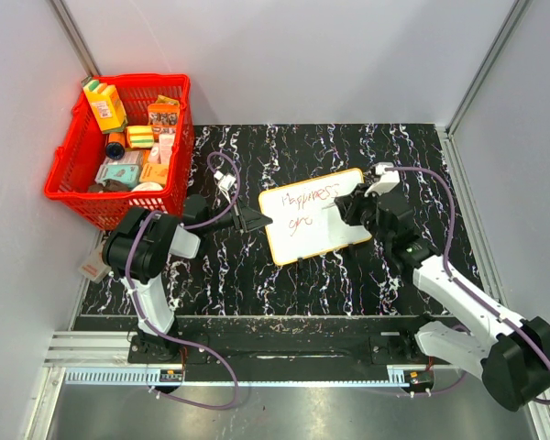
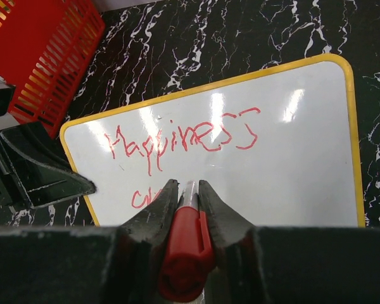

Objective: Write a sentence on the whiteboard

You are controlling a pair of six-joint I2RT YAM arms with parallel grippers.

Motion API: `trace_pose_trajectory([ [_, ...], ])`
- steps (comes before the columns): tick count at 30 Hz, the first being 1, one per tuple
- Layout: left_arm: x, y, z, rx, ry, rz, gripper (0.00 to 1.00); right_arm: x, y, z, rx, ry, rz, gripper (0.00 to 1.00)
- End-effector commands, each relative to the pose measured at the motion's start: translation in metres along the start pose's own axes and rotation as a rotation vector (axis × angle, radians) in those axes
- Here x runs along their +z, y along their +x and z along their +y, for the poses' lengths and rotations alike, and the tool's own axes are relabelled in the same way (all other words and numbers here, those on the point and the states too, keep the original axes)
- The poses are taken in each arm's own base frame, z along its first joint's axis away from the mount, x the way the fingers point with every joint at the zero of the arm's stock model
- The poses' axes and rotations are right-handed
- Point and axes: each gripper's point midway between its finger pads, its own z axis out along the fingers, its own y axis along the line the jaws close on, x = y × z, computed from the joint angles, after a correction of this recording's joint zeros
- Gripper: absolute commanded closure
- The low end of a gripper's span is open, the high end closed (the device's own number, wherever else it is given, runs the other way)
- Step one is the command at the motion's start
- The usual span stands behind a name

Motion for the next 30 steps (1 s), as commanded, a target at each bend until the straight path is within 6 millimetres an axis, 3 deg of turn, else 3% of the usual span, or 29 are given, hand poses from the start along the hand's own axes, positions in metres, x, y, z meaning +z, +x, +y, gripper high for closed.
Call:
trace_pose_trajectory([
  [1, 0.000, -0.020, -0.029, 0.183, 0.085, -0.054, 1.00, -0.006, -0.016, 0.018, 0.050, -0.116, -0.006, 1.00],
  [9, -0.001, -0.020, -0.029, 0.186, 0.078, -0.060, 1.00, -0.009, -0.005, 0.013, 0.049, -0.115, 0.011, 1.00],
  [19, -0.001, -0.020, -0.028, 0.183, 0.074, -0.060, 1.00, -0.019, -0.010, 0.007, 0.010, -0.092, -0.024, 1.00],
  [30, 0.001, -0.019, -0.027, 0.177, 0.074, -0.054, 1.00, -0.009, -0.009, 0.009, 0.004, -0.096, -0.010, 1.00],
])
